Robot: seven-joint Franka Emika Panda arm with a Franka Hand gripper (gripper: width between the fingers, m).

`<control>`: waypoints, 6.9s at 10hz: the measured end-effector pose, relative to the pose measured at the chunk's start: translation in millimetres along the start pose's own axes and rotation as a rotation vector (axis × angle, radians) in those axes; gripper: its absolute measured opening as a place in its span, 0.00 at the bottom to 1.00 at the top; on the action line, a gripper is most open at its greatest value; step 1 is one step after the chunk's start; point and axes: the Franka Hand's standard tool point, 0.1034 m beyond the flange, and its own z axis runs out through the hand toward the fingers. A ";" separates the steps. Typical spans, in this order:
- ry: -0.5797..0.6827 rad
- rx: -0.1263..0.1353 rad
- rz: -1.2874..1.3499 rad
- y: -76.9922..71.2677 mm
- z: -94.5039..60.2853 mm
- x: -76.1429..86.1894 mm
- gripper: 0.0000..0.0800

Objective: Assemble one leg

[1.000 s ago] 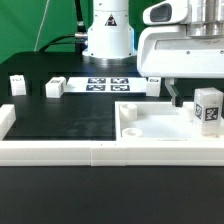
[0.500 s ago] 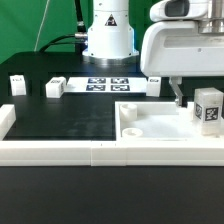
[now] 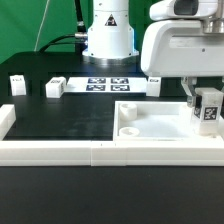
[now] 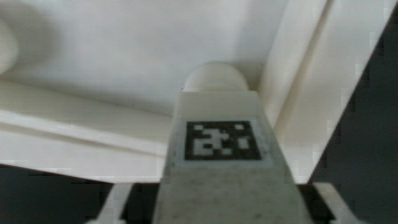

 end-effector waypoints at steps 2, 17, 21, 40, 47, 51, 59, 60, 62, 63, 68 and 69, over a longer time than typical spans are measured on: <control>-0.001 0.000 0.036 0.1 0.2 -0.3 0.36; -0.014 0.015 1.501 -0.8 2.8 -6.2 0.37; -0.005 0.016 1.125 -4.9 1.1 -3.9 0.79; 0.021 -0.020 0.568 0.2 -1.8 0.9 0.36; -0.014 -0.042 1.402 4.5 -1.6 -4.6 0.37; -0.026 -0.030 1.641 5.0 -1.3 -5.2 0.37; -0.014 -0.011 0.847 -0.5 -2.7 -0.8 0.81; -0.011 -0.009 0.770 -4.5 -2.4 -0.5 0.81; -0.008 -0.020 0.519 -7.5 -2.5 0.1 0.81; -0.006 -0.023 0.461 -7.8 -3.3 0.8 0.81; -0.005 -0.036 0.253 -6.1 -3.4 0.0 0.48; -0.005 -0.036 0.253 -5.6 -3.4 0.1 0.36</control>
Offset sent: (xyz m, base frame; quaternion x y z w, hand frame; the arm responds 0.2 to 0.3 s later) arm -0.0081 -0.0066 -0.0080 -0.0166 0.0006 0.3406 0.9401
